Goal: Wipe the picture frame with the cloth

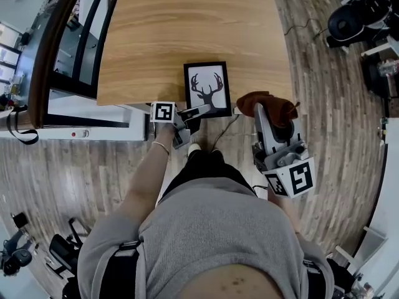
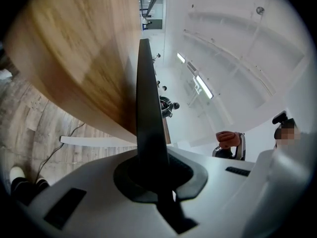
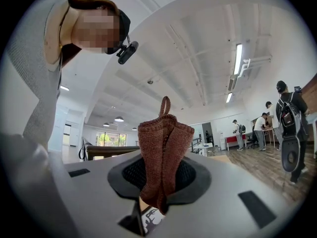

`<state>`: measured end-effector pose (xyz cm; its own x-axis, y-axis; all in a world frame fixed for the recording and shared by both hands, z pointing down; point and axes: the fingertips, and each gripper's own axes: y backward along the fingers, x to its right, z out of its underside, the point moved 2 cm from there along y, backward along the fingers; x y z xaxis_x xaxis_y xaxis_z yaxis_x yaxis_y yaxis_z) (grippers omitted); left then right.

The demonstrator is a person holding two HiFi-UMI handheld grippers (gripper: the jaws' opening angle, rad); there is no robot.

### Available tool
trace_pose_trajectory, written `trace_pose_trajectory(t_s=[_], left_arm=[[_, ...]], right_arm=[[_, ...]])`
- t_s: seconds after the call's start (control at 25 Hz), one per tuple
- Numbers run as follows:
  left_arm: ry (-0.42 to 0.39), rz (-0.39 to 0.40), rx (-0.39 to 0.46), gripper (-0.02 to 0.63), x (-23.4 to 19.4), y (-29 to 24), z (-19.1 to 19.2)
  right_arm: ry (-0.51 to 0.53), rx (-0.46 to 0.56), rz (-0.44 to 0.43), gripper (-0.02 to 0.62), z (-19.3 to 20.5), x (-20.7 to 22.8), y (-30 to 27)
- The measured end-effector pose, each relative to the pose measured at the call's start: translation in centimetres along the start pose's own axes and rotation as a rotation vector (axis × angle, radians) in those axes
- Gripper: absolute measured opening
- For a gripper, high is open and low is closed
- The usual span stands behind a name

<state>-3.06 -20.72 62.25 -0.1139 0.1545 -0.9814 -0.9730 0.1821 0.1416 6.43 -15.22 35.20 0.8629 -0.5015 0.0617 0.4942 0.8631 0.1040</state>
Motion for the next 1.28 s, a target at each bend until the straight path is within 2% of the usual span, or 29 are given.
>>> trace_pose_trajectory(t_s=[0.44, 0.64, 0.68, 0.76, 0.92, 1.04, 1.12, 1.2, 1.28], left_arm=[[0.048, 0.002, 0.014, 0.02, -1.7, 0.2, -0.7], [-0.002, 0.015, 0.023, 0.027, -1.2, 0.2, -0.7], [-0.018, 0.015, 0.007, 0.055, -1.1, 0.1, -0.6], [-0.033, 0.017, -0.029, 0.261, -0.9, -0.1, -0.1], [-0.053, 0.041, -0.027, 0.279, -0.2, 0.0, -0.1], [-0.056, 0.026, -0.015, 0.284, -0.4, 0.1, -0.1], [-0.066, -0.004, -0.015, 0.284, -0.8, 0.4, 0.1], [-0.103, -0.073, -0.022, 0.284, -1.7, 1.3, 0.4], [-0.106, -0.117, -0.005, 0.284, -2.0, 2.4, 0.8]], right_arm=[[-0.013, -0.022, 0.004, 0.095, 0.6, 0.2, 0.3], [-0.014, -0.03, 0.006, 0.095, 0.6, 0.4, 0.5], [-0.016, -0.032, 0.005, 0.095, 0.7, 0.3, 0.5], [-0.025, -0.034, 0.002, 0.095, 0.9, 0.4, 0.5], [-0.042, -0.03, -0.012, 0.095, 1.0, 0.4, 0.4], [-0.044, -0.026, -0.019, 0.095, 1.0, 0.4, 0.4], [-0.05, -0.021, -0.023, 0.095, 0.9, 0.4, 0.6], [-0.053, -0.015, -0.027, 0.095, 0.7, 0.3, 0.7], [-0.053, -0.009, -0.033, 0.095, 0.4, 0.2, 0.9]])
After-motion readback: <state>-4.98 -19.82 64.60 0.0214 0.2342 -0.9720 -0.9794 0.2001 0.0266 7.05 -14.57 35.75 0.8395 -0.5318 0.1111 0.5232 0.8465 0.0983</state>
